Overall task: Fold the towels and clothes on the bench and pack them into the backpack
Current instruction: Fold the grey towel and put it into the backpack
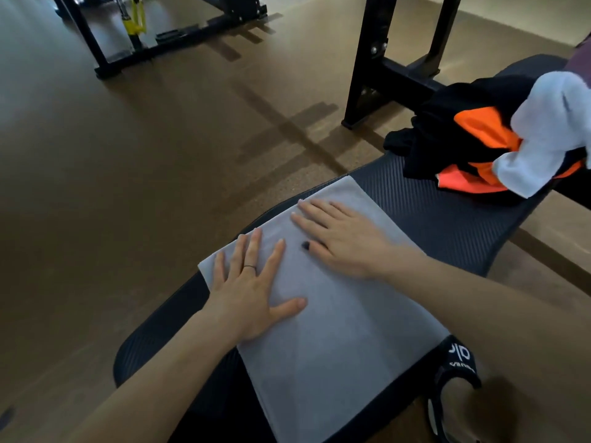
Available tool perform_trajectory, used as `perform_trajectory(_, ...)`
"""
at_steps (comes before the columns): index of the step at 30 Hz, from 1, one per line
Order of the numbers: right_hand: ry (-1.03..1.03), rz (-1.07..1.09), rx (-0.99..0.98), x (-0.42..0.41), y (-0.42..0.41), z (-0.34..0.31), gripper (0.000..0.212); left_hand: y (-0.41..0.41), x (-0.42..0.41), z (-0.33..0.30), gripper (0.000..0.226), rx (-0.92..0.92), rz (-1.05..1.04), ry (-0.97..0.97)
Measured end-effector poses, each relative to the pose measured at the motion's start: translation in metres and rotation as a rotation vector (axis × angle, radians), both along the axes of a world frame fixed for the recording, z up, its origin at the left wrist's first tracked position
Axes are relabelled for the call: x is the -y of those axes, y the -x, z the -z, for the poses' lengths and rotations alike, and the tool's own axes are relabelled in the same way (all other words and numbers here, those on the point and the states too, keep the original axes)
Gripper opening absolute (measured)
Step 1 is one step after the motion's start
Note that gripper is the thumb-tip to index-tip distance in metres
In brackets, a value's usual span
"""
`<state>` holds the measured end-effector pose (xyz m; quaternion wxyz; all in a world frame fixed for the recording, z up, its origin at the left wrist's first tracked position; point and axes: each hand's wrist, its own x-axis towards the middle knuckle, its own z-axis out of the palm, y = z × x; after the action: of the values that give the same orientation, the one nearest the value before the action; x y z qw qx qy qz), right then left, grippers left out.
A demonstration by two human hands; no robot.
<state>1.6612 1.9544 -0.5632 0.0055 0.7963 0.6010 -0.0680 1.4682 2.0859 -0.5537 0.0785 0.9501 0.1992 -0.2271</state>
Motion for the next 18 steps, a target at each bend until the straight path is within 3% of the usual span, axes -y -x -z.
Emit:
perform_trajectory(5,-0.013,0.426,-0.039,0.015,-0.051,0.004,0.064,0.004,-0.005,-0.003,0.099,-0.021,-0.071,0.032)
perform_trajectory(7,-0.087,0.500,0.021,0.021,-0.053,-0.002,0.066,0.007,-0.012,-0.006,0.100,-0.001,-0.098,0.017)
perform_trajectory(10,-0.317,0.366,0.035,0.018,-0.004,-0.029,0.063,0.014,-0.029,-0.015,0.092,0.086,-0.186,0.000)
perform_trajectory(13,-0.469,0.122,-0.184,0.030,0.099,-0.051,0.037,0.027,-0.048,-0.023,0.077,0.169,-0.305,0.004)
perform_trajectory(16,-0.166,-0.129,-0.285,0.057,0.190,-0.046,0.032,0.037,-0.064,-0.022,0.069,0.255,-0.385,0.107)
perform_trajectory(18,-0.028,-0.148,-0.251,0.072,0.223,-0.033,0.038,0.038,-0.070,-0.020,0.061,0.314,-0.406,0.133)
